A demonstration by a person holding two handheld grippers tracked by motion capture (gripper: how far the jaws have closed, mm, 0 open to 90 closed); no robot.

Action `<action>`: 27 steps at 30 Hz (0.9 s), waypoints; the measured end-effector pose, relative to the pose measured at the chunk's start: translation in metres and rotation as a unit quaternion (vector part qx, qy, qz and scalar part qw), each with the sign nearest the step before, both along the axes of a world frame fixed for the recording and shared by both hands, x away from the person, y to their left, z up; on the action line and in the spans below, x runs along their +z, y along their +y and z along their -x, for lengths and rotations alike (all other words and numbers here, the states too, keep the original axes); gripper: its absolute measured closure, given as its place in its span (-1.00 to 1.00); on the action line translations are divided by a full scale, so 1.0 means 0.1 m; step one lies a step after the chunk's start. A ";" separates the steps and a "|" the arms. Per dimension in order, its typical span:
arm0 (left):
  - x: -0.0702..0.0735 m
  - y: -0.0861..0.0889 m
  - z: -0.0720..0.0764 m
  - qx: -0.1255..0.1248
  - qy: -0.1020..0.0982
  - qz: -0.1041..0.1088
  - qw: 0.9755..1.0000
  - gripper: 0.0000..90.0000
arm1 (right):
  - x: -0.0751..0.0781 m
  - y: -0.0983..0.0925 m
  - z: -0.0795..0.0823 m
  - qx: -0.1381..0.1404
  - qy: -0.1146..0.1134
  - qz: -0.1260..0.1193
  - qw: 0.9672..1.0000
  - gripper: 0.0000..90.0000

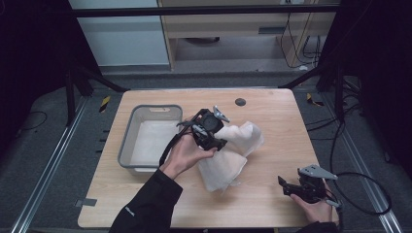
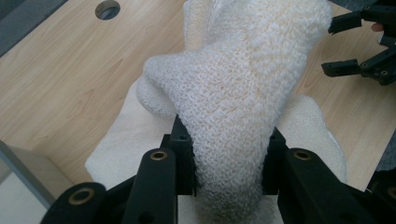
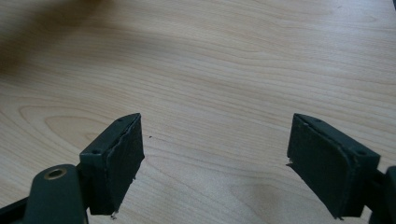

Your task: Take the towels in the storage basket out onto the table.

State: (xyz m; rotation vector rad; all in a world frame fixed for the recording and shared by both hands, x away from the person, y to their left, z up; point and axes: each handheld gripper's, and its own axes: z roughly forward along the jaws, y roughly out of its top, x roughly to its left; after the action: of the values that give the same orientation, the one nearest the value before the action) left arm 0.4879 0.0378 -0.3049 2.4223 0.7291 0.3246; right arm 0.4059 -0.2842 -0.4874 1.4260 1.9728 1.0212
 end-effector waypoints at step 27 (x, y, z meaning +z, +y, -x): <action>-0.56 -0.07 -0.08 -0.008 0.034 -0.009 0.999 0.39 | -0.01 0.00 -0.01 0.002 0.002 0.013 1.000 -0.61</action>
State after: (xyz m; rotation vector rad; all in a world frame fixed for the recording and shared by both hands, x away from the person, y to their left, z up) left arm 0.4959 0.0307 -0.3609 2.4659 0.7380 0.2452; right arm 0.4069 -0.2845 -0.4888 1.4120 1.9863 0.9906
